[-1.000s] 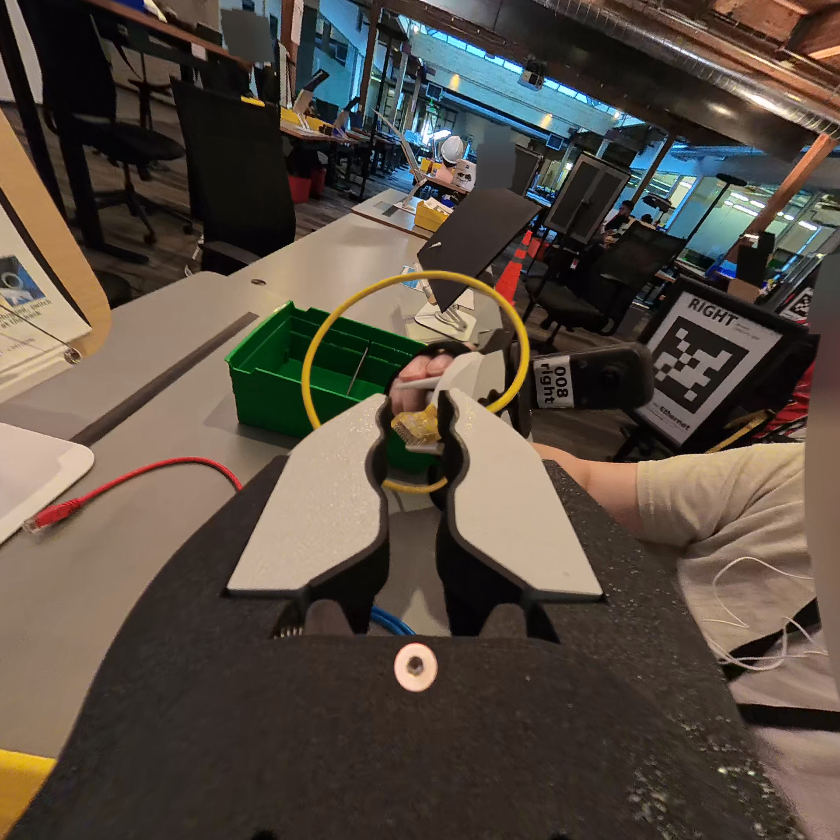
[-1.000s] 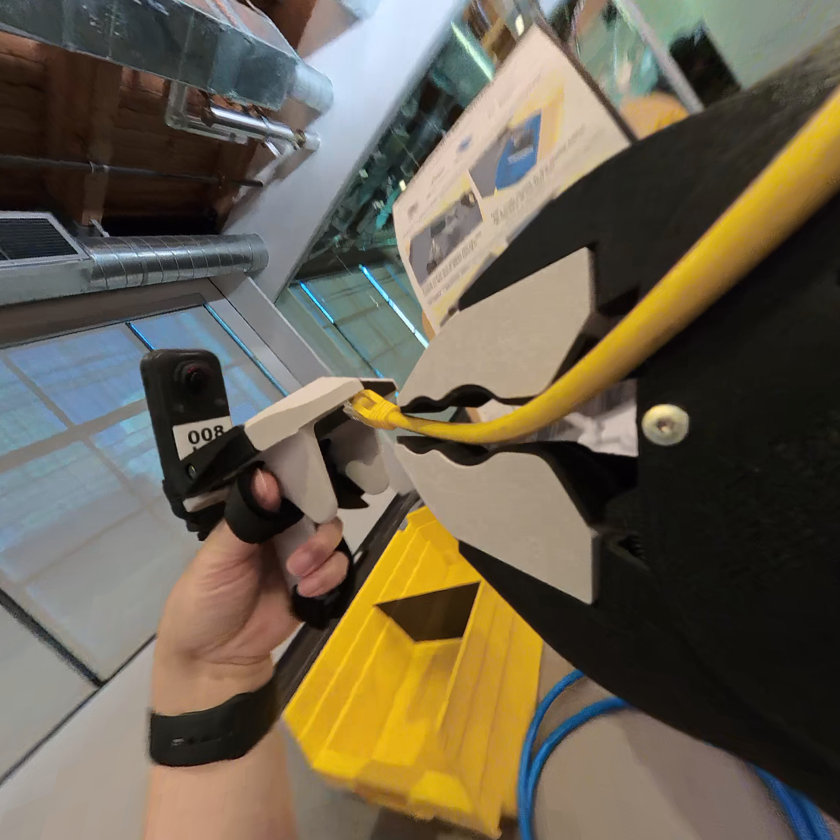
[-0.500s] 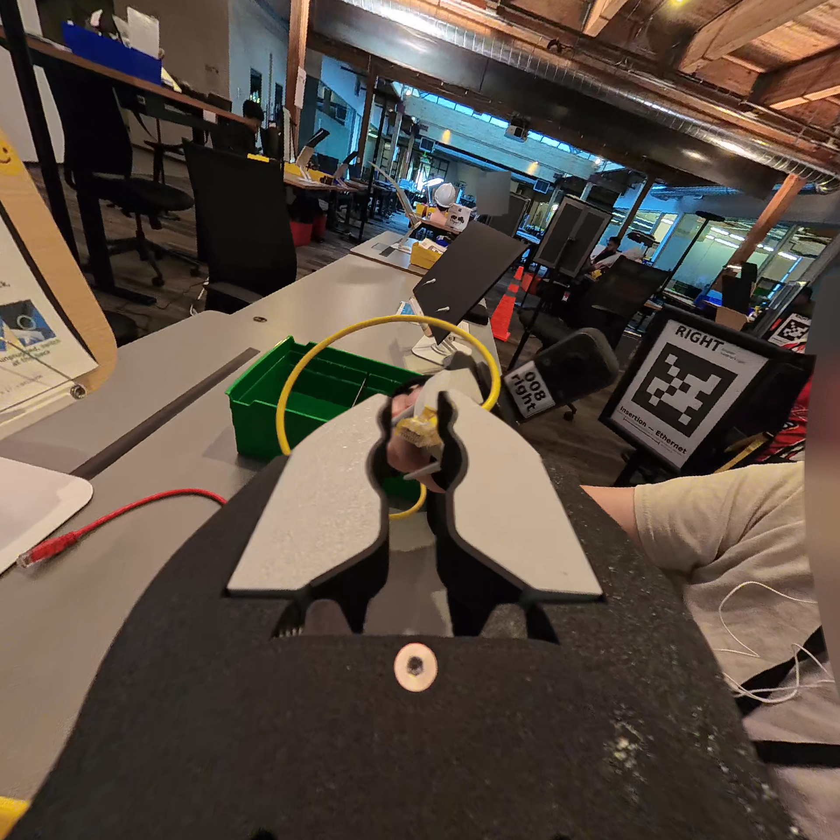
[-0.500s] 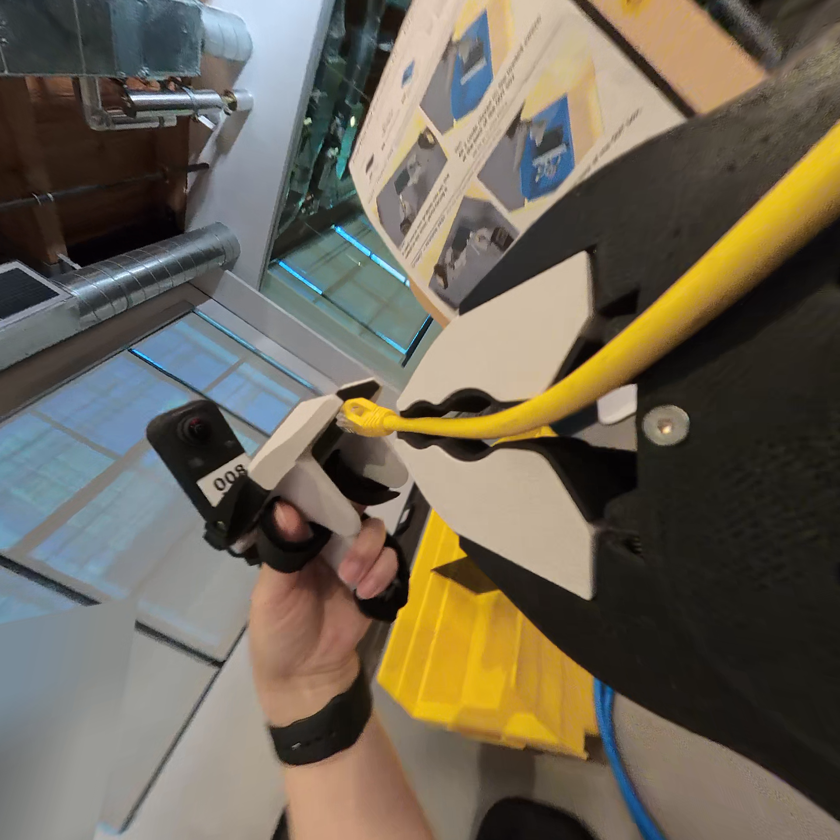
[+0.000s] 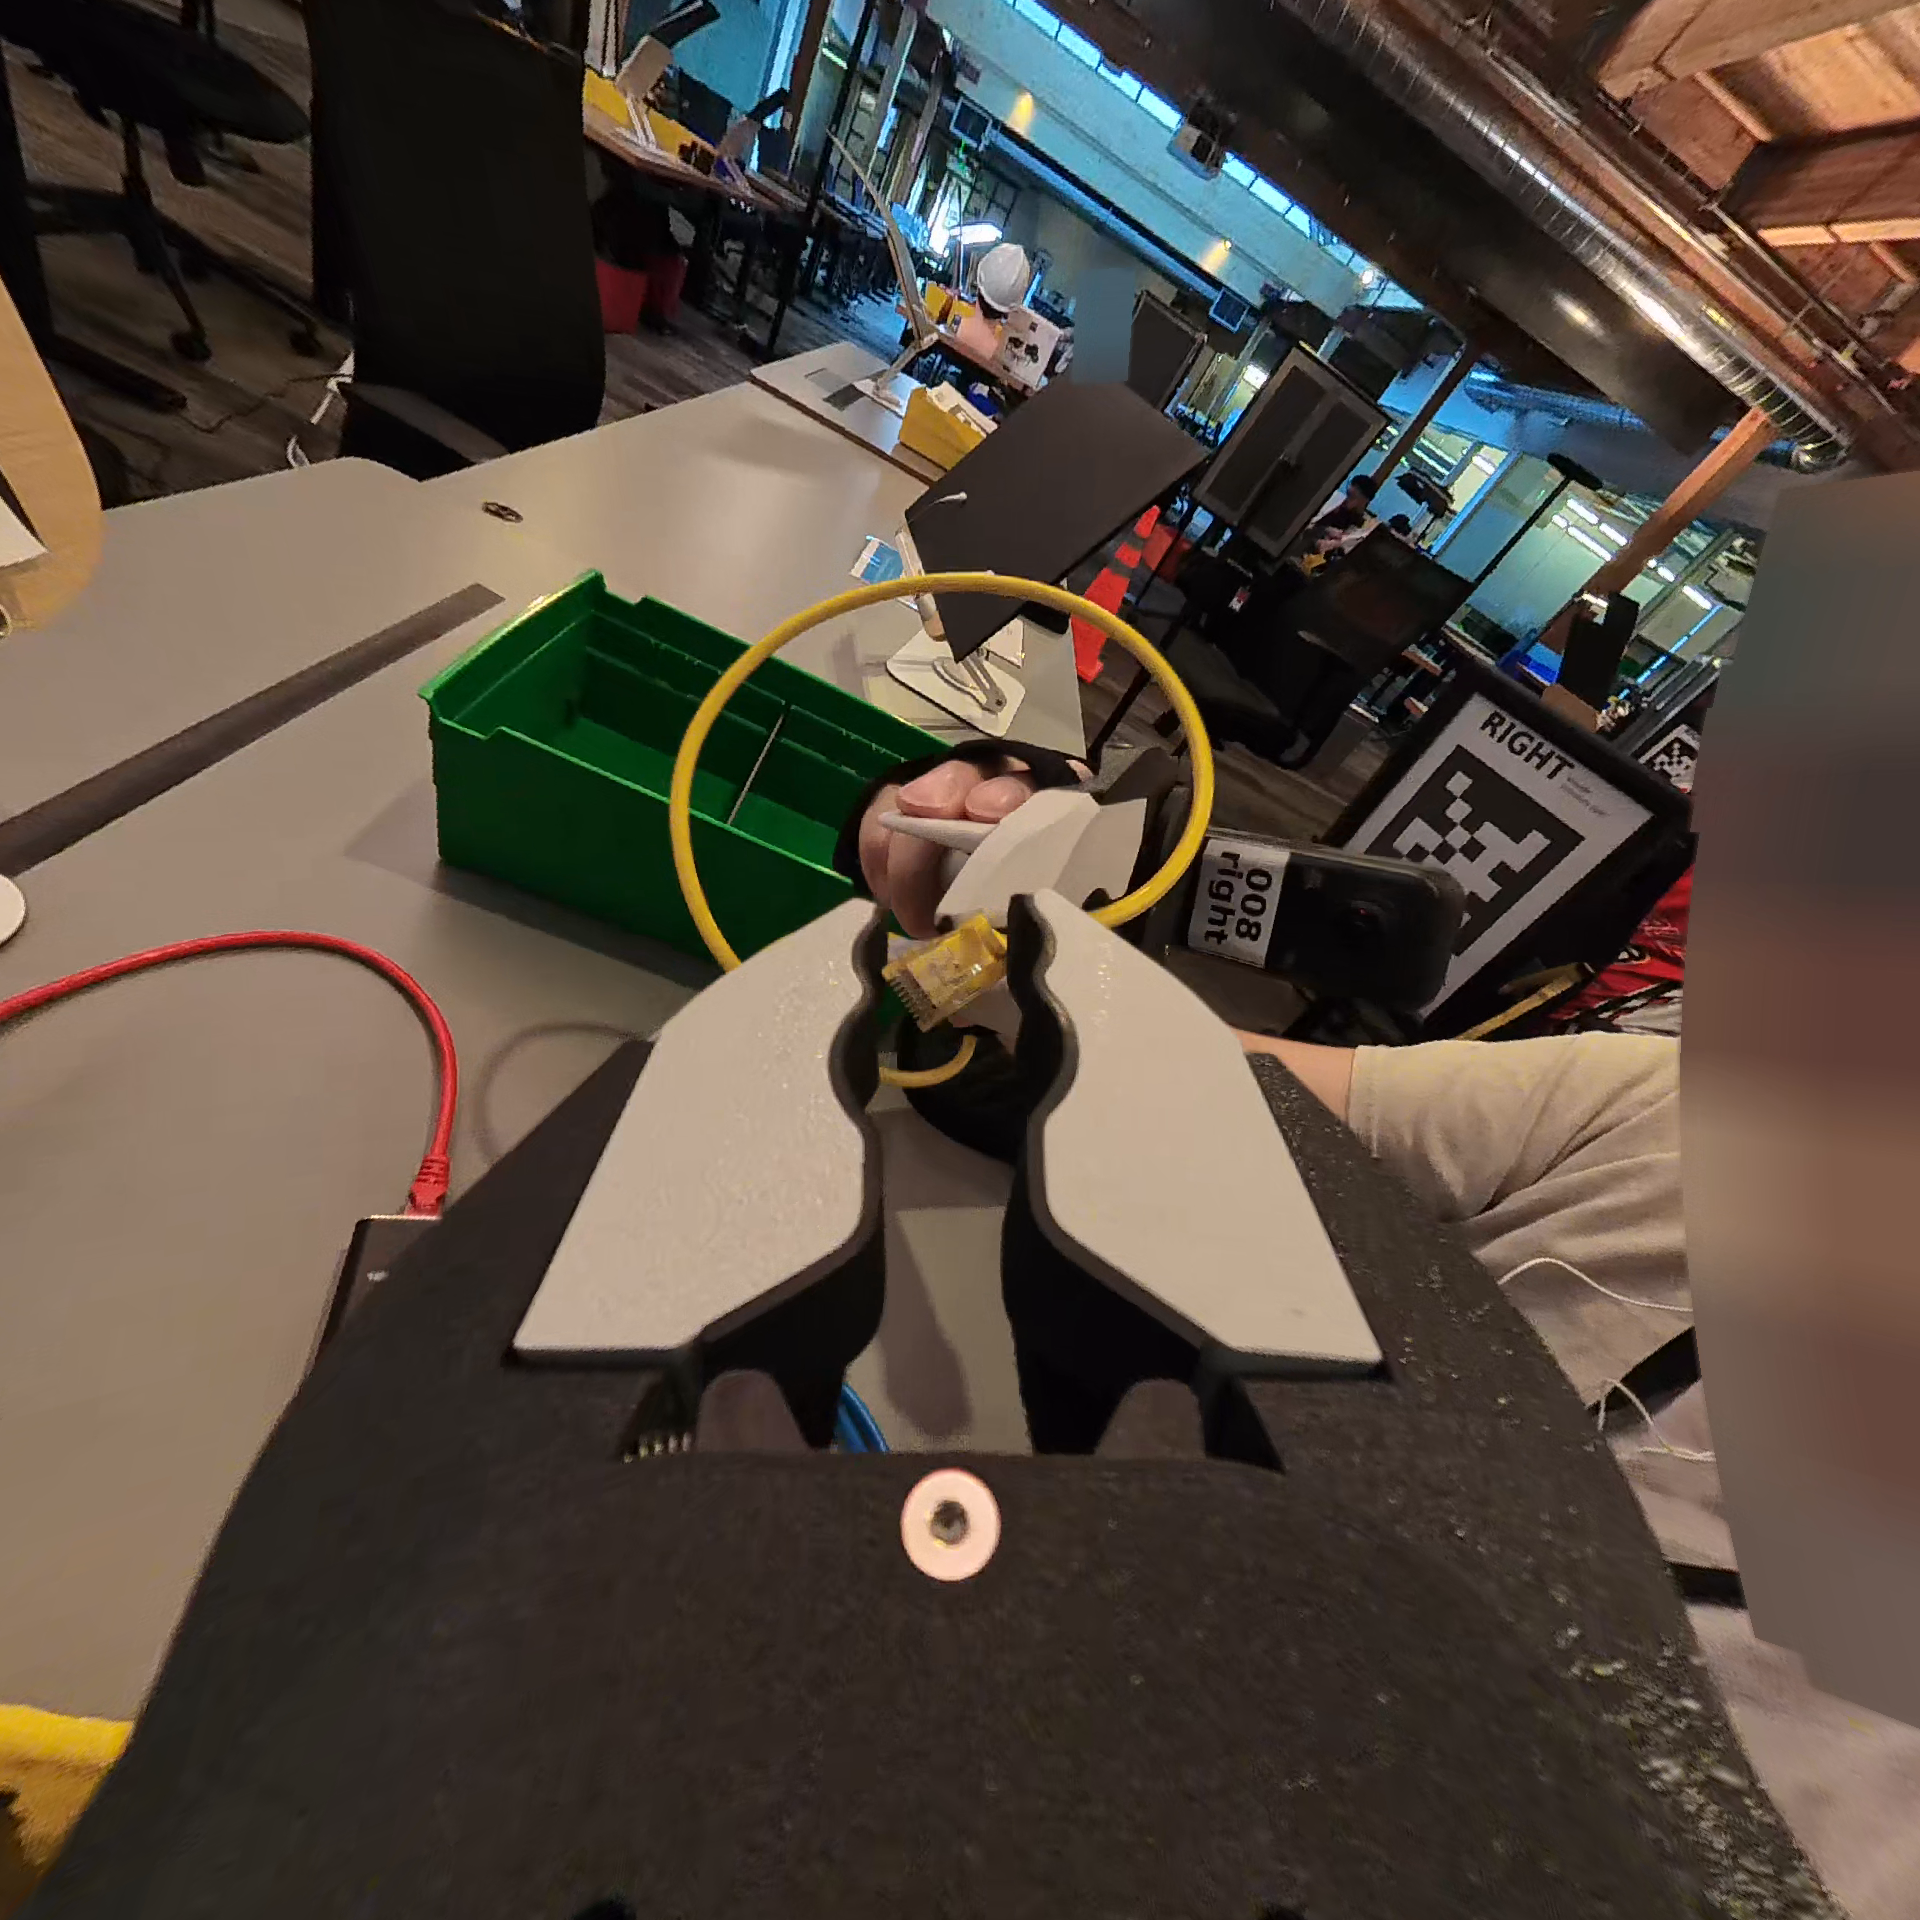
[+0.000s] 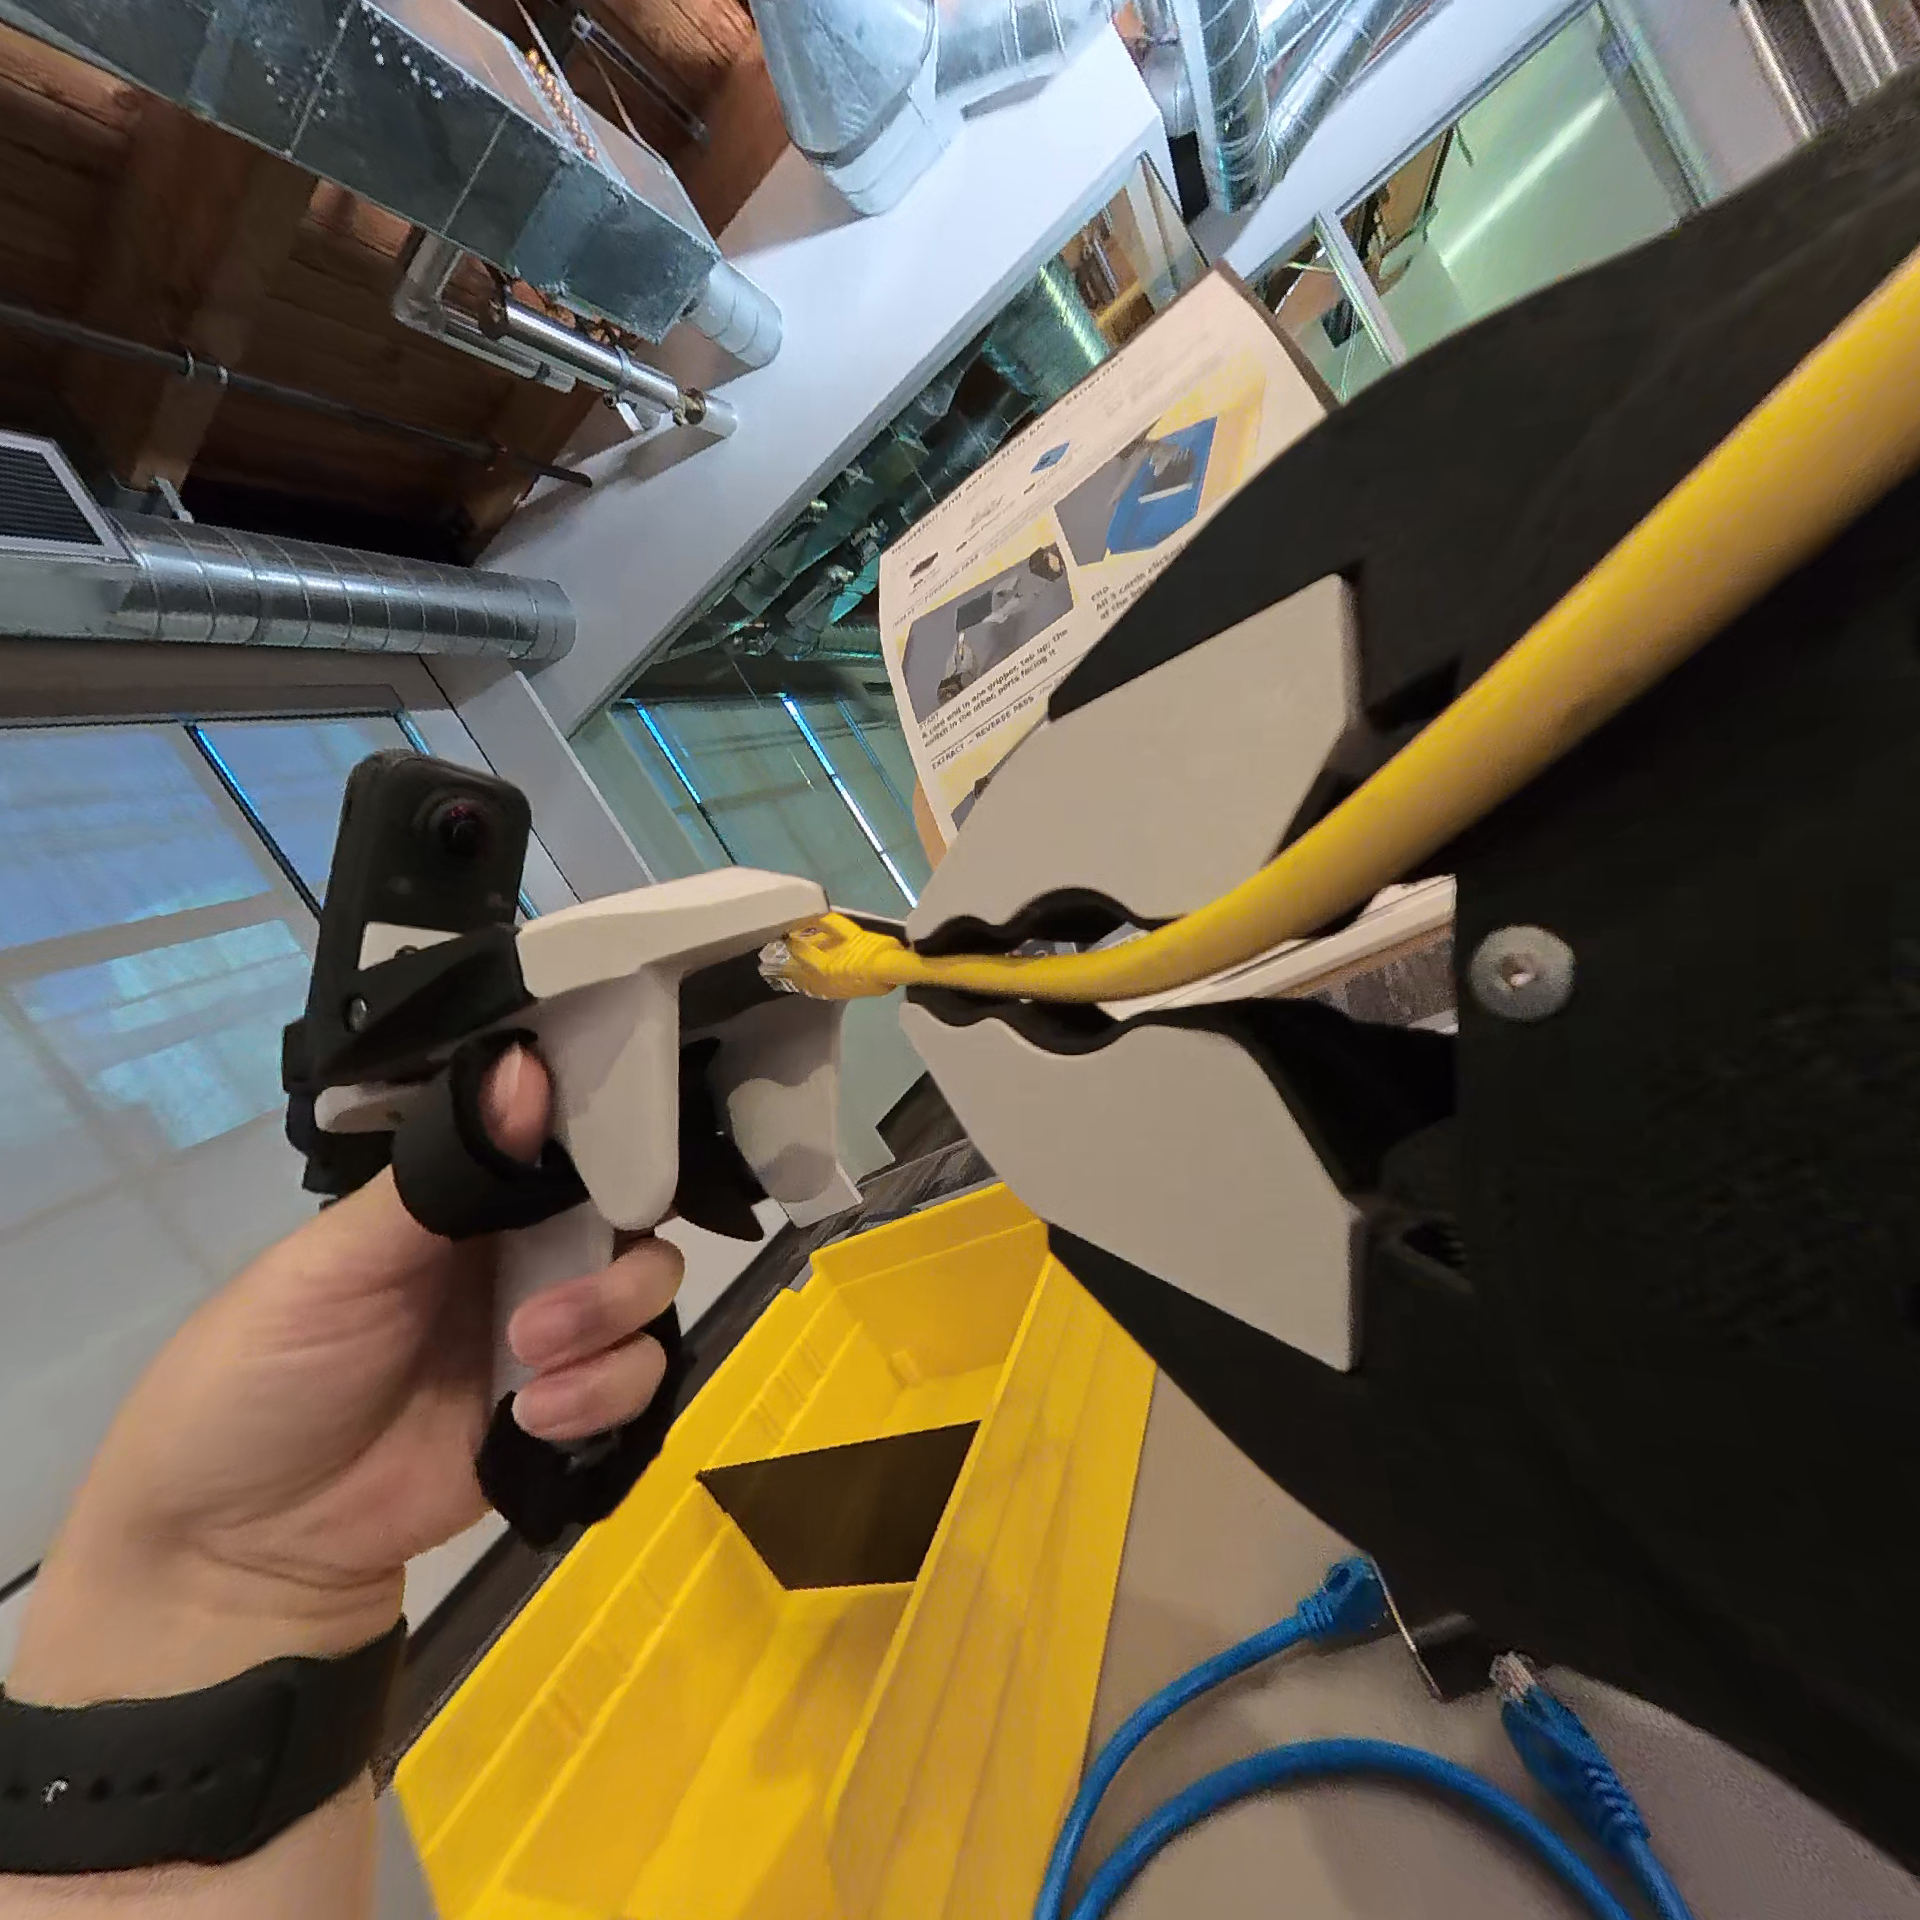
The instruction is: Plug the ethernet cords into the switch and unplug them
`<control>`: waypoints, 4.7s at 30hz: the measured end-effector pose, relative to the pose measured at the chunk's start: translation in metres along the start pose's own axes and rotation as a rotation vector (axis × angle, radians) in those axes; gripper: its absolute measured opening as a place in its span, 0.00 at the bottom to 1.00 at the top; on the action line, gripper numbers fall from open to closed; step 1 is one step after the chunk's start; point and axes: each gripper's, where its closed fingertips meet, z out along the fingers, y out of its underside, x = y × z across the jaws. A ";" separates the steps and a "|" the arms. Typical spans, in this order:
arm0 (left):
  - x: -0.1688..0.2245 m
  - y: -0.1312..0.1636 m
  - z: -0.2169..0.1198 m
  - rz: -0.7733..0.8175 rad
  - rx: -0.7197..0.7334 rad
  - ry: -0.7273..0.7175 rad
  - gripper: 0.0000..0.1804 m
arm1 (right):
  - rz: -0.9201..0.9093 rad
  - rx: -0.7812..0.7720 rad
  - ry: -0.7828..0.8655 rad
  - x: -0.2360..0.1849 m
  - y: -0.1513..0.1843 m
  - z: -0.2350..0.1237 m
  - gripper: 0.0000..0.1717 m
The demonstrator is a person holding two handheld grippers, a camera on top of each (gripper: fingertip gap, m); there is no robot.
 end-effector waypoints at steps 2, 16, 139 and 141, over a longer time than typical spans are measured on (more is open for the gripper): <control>-0.001 0.002 -0.001 0.007 -0.013 -0.004 0.12 | 0.008 0.010 -0.009 -0.001 -0.001 0.000 0.03; -0.002 0.001 -0.001 0.086 -0.020 -0.028 0.11 | 0.162 0.043 -0.037 -0.002 0.001 0.002 0.05; -0.177 0.166 0.040 0.329 -1.132 -0.712 0.32 | 0.479 0.623 -0.347 0.093 -0.107 -0.138 0.07; -0.183 0.169 0.044 0.288 -1.140 -0.664 0.34 | 0.478 0.629 -0.353 0.093 -0.107 -0.139 0.07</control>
